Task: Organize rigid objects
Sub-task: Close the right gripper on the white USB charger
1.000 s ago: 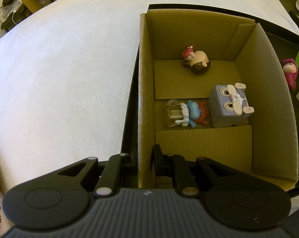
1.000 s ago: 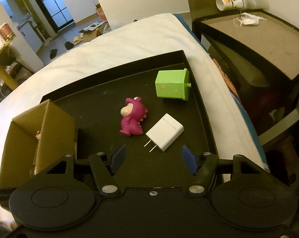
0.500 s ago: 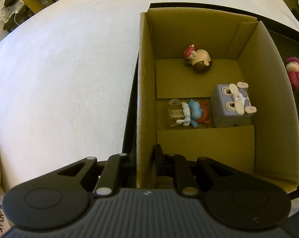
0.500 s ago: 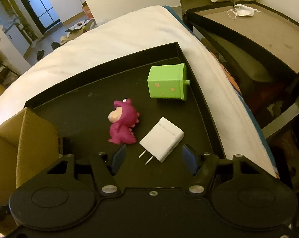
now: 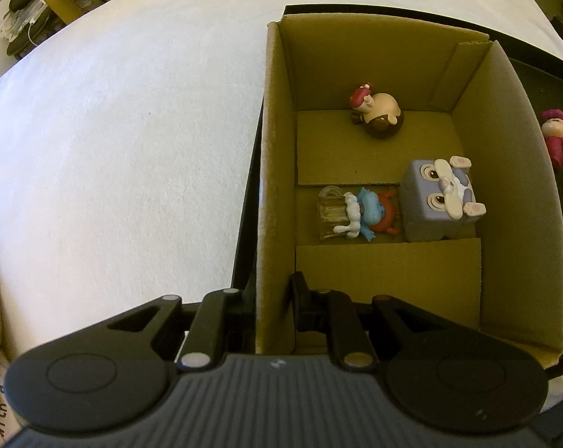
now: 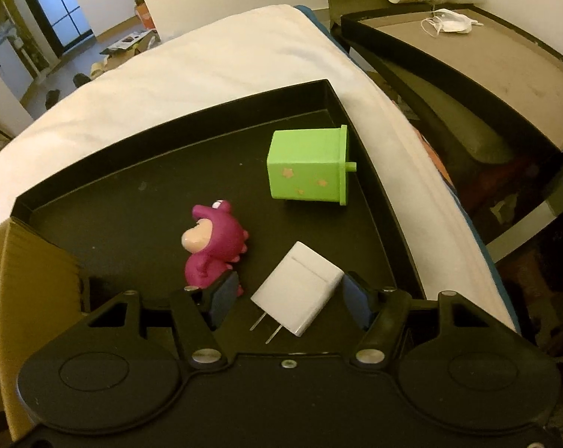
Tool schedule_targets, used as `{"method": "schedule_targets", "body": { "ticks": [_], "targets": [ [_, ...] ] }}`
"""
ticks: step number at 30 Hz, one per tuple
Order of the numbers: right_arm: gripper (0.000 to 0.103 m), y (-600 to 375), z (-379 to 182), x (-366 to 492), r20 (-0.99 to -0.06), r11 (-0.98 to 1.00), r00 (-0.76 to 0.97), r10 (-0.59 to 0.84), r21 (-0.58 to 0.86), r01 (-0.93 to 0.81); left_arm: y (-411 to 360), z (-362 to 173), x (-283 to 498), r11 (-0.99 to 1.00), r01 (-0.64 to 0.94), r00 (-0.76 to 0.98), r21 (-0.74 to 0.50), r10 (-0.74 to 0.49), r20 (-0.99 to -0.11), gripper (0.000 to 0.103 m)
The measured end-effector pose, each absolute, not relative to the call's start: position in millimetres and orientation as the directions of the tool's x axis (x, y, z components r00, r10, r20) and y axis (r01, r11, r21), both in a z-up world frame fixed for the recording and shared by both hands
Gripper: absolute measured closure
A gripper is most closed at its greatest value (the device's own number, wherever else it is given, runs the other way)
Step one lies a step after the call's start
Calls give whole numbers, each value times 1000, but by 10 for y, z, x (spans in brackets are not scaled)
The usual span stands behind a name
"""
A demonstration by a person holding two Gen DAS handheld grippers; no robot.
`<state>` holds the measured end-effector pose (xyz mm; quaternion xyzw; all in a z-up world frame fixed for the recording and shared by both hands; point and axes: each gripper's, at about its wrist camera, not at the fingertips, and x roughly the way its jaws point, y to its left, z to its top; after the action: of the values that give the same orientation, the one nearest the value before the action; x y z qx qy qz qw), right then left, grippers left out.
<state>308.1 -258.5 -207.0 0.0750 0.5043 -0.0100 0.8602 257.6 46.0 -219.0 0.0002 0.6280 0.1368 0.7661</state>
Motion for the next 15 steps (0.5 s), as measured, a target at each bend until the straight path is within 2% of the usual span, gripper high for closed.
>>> {"method": "schedule_targets", "body": {
  "ticks": [4,8,15],
  "targets": [
    [44,-2615,-2137,3064,-884,990,466,40,97,98,460,-2190,2580,963,-208,175,173,211,-962,88],
    [60,-2626,-2127,2993,-881,996,474,2,43,77,466,-2190,2579,962,-211,173,174,212,-962,88],
    [63,-2713,-2090,2926,-886,996,464,9,50,77,444,-2227,2588,962,-211,173,173,211,-962,88]
  ]
}}
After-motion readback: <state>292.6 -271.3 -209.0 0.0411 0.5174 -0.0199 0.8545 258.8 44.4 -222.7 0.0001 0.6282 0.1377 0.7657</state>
